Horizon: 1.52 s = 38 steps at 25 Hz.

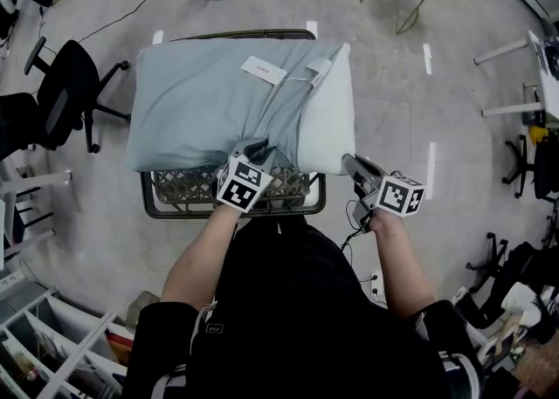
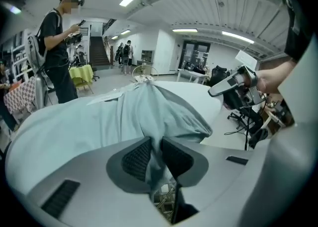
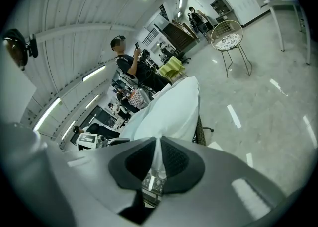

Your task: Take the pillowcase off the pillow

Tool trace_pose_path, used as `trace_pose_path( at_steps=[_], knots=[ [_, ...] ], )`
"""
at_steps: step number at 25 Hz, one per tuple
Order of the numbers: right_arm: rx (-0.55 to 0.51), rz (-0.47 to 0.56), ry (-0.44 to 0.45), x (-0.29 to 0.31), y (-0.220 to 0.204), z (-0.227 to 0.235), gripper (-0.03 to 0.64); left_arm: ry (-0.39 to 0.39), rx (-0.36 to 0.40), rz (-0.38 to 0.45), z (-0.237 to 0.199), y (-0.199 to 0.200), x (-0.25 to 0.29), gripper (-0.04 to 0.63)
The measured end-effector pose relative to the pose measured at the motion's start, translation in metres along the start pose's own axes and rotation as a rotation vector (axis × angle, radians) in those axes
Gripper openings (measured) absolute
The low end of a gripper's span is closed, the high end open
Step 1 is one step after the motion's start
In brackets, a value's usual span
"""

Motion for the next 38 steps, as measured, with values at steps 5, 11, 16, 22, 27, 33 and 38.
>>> trace_pose_path(
  at_steps=[5, 11, 16, 22, 27, 33, 38],
  knots=[
    [0.06, 0.05, 0.025, -0.004, 0.004, 0.005, 0.037, 0.03, 0.077, -0.054, -0.001, -0.008, -0.005, 0.011],
    [0.054, 0.061, 0.075, -0.008, 0.021, 0.011, 0.035, 0.022, 0.041, -0.046, -0.023, -0.013, -0.021, 0.008],
    [0.033, 0.061, 0.084, -0.008, 0.032, 0.019, 0.035, 0.016, 0.054, -0.049, -0.039, -0.01, -0.029, 0.009],
    [-0.057, -0.054, 0.033, -0.008, 0.011, 0.027, 0.073, -0.012, -0.061, -0.03, -0.032, -0.016, -0.028, 0.011],
    [-0.083, -0.021, -0.071, -0.024, 0.02, 0.044, 0.089, 0.08, -0.119, 0.006, -0.029, -0.027, -0.034, 0.009],
    [-0.202, -0.136, -0.068, 0.012, 0.009, 0.037, 0.231, 0.194, -0.126, -0.056, -0.03, -0.042, -0.03, 0.2],
    [-0.199, -0.267, -0.115, 0.055, -0.016, 0.062, 0.446, 0.257, -0.139, -0.097, -0.049, -0.057, -0.026, 0.204]
  ],
)
Point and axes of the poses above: the fingertips, and each gripper's own axes: x forward along the fingers, z to its right, y out of its top, the point moved 6 cm from there along -x, backward along the fingers, and after that the axes turned 3 degrees about -x, right-handed, at the moved point
